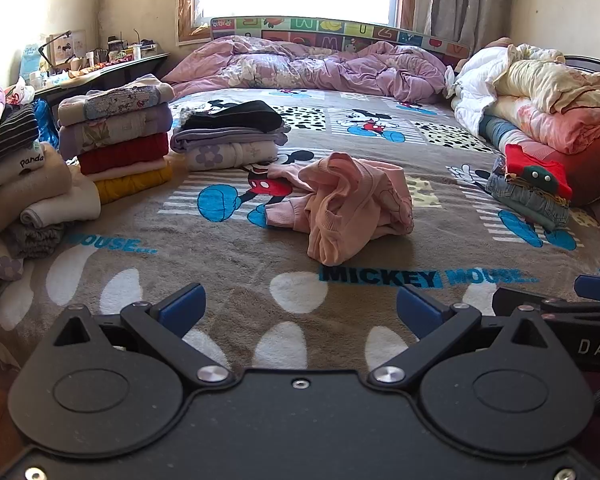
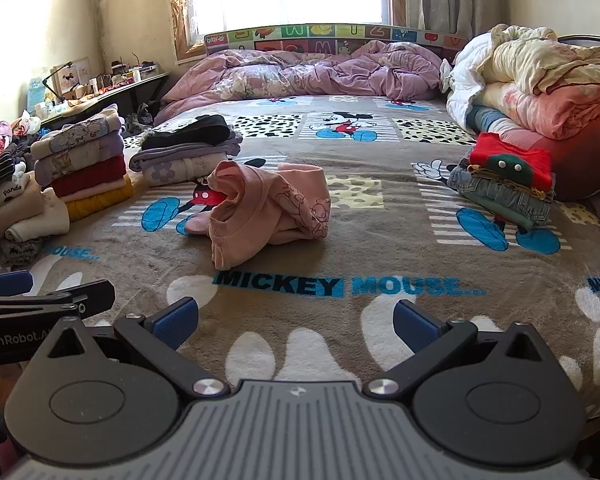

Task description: Fold clothes

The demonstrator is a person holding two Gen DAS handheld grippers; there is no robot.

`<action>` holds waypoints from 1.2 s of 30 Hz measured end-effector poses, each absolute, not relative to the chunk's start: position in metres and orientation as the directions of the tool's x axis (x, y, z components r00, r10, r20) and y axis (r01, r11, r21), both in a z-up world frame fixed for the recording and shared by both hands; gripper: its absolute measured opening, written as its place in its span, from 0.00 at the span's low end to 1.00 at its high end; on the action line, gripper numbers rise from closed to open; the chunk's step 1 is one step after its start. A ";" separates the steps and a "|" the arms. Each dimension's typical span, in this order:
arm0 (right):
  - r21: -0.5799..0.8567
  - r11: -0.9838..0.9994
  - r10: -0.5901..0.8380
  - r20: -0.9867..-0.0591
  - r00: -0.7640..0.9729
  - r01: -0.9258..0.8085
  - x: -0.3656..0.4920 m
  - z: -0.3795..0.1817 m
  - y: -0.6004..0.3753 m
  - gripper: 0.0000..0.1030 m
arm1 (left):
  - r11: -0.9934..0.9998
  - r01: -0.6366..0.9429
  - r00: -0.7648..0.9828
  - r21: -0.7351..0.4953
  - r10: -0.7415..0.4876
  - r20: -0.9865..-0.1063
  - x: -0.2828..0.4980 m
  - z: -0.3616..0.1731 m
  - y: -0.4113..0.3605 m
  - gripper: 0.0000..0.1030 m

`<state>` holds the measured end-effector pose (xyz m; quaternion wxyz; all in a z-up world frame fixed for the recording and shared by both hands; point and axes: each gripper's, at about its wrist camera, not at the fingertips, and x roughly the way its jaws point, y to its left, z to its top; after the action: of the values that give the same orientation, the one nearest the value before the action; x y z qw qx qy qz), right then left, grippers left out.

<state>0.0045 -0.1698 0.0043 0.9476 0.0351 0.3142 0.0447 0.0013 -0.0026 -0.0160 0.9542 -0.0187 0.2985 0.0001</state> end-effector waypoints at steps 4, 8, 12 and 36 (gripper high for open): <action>0.095 0.993 0.108 -0.592 0.799 -0.064 0.005 0.004 -0.170 1.00 | 0.999 -0.010 0.821 -0.034 -0.011 -0.570 0.001 -0.016 -0.003 1.00; 0.098 0.993 0.107 -0.593 0.798 -0.061 0.006 0.002 -0.170 1.00 | 0.999 -0.010 0.820 -0.034 -0.011 -0.572 0.004 -0.017 -0.003 1.00; 0.098 0.994 0.105 -0.597 0.795 -0.058 0.007 -0.001 -0.171 1.00 | 0.999 -0.003 0.819 -0.045 -0.024 -0.573 0.007 -0.019 -0.003 1.00; 0.189 0.979 0.178 -0.575 0.799 -0.081 0.056 -0.036 -0.190 1.00 | 0.997 -0.028 0.807 -0.069 -0.019 -0.590 0.041 -0.062 -0.006 1.00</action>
<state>0.0558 -0.1903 -0.0358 0.9451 0.0778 0.3098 0.0685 0.0413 -0.0056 -0.0616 0.9498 -0.0371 0.3105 0.0024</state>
